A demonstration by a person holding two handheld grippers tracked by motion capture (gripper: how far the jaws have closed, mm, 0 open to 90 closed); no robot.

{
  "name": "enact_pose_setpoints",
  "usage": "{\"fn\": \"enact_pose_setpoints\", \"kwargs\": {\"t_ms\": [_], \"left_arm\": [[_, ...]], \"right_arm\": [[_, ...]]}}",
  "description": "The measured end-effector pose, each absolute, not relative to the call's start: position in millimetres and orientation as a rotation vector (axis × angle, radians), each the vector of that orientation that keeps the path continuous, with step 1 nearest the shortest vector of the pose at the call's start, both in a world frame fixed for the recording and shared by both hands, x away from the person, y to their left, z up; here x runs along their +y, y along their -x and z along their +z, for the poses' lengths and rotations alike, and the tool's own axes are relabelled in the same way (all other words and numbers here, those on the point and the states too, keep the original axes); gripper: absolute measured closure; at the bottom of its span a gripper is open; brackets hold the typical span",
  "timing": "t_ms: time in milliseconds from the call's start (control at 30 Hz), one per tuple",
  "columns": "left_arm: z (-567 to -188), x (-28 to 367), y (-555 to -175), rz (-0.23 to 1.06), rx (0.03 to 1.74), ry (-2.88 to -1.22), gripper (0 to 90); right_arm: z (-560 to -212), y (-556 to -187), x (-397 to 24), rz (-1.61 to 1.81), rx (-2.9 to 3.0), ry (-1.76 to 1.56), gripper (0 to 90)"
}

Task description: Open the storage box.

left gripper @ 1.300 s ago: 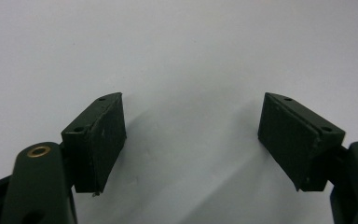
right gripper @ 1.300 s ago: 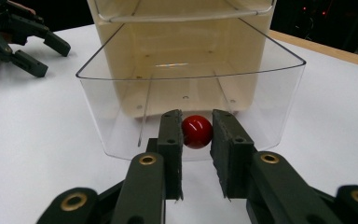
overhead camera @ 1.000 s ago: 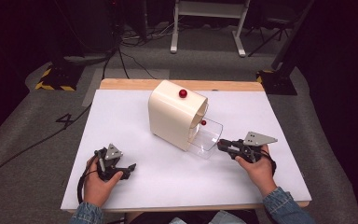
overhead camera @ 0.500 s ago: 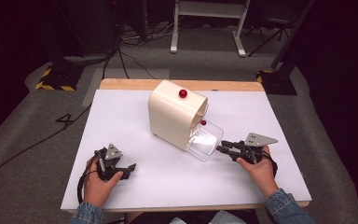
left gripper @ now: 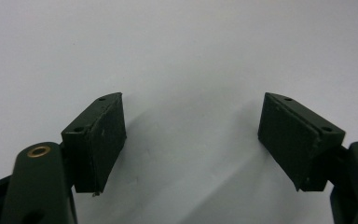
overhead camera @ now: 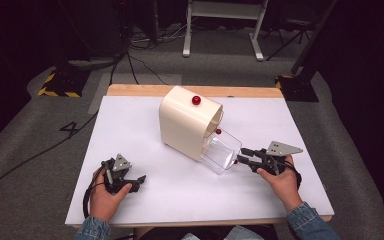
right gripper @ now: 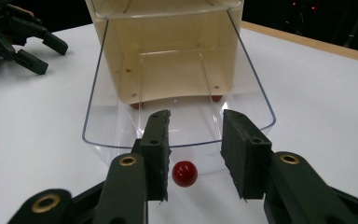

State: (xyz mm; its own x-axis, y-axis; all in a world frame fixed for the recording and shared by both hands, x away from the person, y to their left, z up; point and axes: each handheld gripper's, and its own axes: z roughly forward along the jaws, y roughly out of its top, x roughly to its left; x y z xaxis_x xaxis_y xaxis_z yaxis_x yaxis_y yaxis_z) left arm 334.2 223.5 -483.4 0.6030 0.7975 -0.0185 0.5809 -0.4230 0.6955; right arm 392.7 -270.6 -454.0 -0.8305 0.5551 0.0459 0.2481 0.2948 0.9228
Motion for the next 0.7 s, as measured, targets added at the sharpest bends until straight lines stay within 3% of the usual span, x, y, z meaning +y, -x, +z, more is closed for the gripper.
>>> {"fn": "enact_pose_setpoints", "kwargs": {"t_ms": [700], "left_arm": [[-483.4, 223.5, -334.3, 0.415, 1.083, -2.156, 23.4]], "right_arm": [[-397.1, -408.2, -239.8, 1.566, 2.257, -0.584, 58.8]]}}
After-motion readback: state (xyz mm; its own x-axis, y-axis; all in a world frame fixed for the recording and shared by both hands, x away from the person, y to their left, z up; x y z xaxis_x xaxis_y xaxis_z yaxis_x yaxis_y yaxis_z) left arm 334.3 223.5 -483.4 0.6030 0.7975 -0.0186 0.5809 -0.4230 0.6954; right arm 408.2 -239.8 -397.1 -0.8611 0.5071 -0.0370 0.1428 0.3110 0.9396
